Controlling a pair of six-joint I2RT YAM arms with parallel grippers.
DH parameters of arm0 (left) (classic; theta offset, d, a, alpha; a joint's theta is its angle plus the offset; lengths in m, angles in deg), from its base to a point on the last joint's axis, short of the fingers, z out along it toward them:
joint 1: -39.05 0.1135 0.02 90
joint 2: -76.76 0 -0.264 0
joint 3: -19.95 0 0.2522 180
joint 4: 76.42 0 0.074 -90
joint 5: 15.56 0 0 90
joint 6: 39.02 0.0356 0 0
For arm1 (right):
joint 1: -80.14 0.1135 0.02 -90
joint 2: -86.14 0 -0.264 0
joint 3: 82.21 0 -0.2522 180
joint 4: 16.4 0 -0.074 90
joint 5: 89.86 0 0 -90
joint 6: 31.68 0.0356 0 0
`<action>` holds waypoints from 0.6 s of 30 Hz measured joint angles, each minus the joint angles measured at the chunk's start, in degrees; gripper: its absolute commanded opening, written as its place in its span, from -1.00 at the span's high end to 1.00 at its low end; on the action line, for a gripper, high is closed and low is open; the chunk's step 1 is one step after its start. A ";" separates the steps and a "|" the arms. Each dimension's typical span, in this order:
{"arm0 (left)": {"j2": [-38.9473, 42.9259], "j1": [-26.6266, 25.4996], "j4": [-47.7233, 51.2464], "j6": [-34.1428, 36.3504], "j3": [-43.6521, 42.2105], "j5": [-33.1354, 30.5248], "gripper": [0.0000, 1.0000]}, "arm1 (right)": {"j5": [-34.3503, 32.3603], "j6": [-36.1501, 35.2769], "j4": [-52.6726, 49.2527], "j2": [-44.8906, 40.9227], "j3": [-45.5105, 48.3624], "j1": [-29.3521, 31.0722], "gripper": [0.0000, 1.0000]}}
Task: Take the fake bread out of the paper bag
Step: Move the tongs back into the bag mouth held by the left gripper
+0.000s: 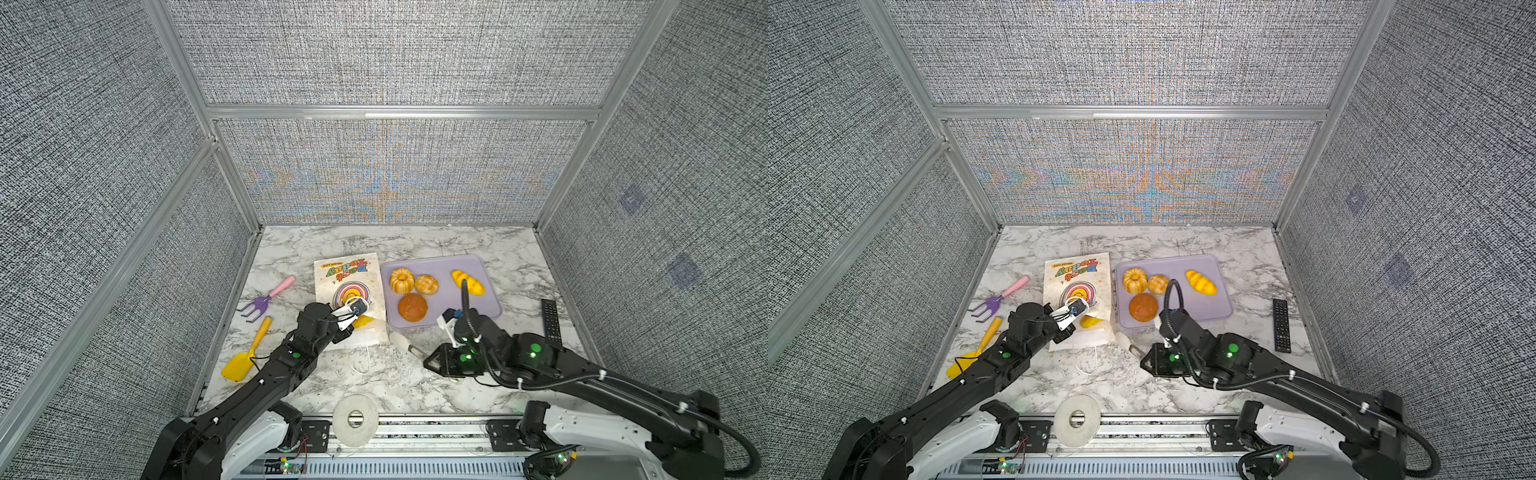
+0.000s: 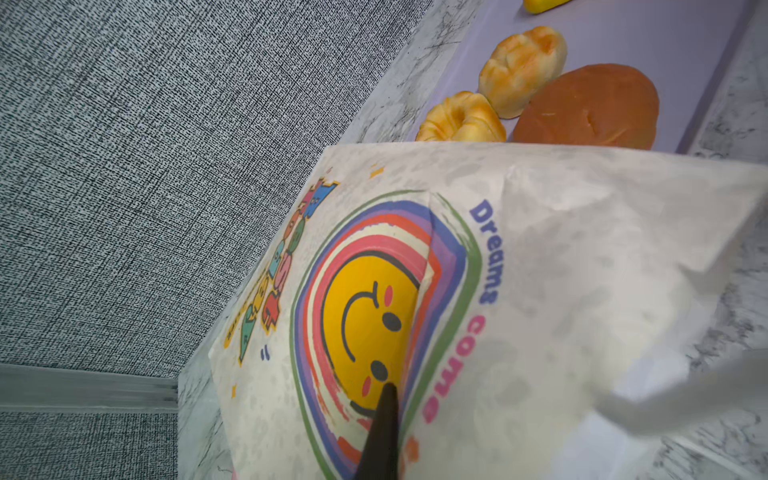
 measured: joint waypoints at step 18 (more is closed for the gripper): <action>-3.04 0.72 0.00 -2.25 1.64 -2.40 1.00 | -20.13 14.19 22.05 19.74 -7.28 11.89 0.42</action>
